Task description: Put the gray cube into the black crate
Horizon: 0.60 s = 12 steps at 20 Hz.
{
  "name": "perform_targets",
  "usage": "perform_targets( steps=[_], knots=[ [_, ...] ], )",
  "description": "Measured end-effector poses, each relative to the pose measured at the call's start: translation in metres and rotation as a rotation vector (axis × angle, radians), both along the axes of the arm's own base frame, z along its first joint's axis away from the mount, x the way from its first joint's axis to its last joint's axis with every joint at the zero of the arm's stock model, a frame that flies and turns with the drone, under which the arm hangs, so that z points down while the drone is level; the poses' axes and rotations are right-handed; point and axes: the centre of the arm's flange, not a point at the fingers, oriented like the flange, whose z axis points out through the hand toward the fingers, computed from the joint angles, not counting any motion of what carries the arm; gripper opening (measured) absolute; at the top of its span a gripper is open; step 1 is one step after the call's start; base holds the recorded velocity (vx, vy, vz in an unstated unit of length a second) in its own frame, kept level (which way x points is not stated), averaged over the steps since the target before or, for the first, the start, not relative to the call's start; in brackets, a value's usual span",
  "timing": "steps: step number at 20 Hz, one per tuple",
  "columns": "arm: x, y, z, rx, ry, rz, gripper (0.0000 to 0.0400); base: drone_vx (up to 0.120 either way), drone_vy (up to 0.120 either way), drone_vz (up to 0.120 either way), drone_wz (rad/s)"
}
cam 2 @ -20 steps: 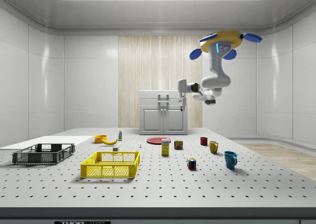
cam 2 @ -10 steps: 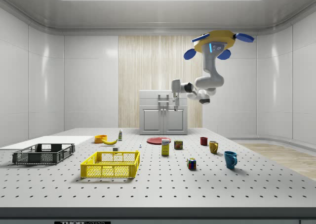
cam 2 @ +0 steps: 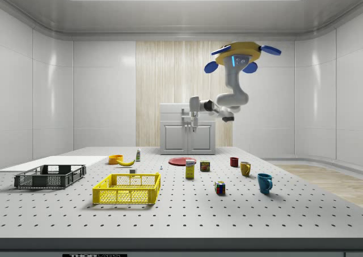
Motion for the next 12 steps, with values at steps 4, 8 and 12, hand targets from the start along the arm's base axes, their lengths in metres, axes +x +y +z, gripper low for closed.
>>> perform_targets(
  steps=[4, 8, 12],
  knots=[
    [0.0, 0.0, 0.0, 0.0, 0.0, 0.0, 0.04, 0.12, -0.03, 0.0, 0.0],
    [0.0, 0.0, 0.0, 0.0, 0.0, 0.0, 0.04, 0.12, 0.0, -0.08, 0.0],
    [0.0, 0.0, 0.0, 0.0, 0.0, 0.0, 0.04, 0.12, 0.0, -0.12, 0.0]
  ],
)
